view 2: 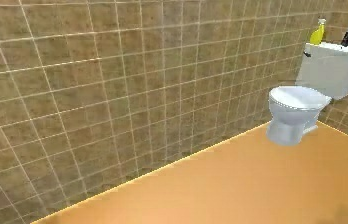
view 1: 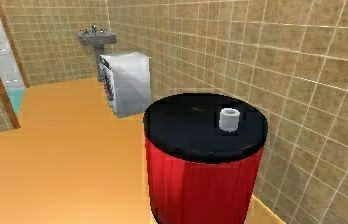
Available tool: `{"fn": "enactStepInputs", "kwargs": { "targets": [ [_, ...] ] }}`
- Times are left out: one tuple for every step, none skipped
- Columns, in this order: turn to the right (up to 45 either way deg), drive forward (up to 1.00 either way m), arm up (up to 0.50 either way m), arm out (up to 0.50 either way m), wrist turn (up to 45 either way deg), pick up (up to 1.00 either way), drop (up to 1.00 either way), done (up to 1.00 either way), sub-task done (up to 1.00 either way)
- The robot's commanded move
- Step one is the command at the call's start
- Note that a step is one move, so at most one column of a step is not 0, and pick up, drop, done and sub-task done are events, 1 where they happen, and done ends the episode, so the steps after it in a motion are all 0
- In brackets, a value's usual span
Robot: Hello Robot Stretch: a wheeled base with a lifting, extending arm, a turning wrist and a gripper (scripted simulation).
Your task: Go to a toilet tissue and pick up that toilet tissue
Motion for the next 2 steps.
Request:
{"fn": "enactStepInputs", "kwargs": {
  "targets": [
    [-9.0, 0.0, 0.0, 0.0, 0.0, 0.0, 0.0, 0.0, 0.0],
    [0.0, 0.35, 0.0, 0.0, 0.0, 0.0, 0.0, 0.0, 0.0]
  ]
}}
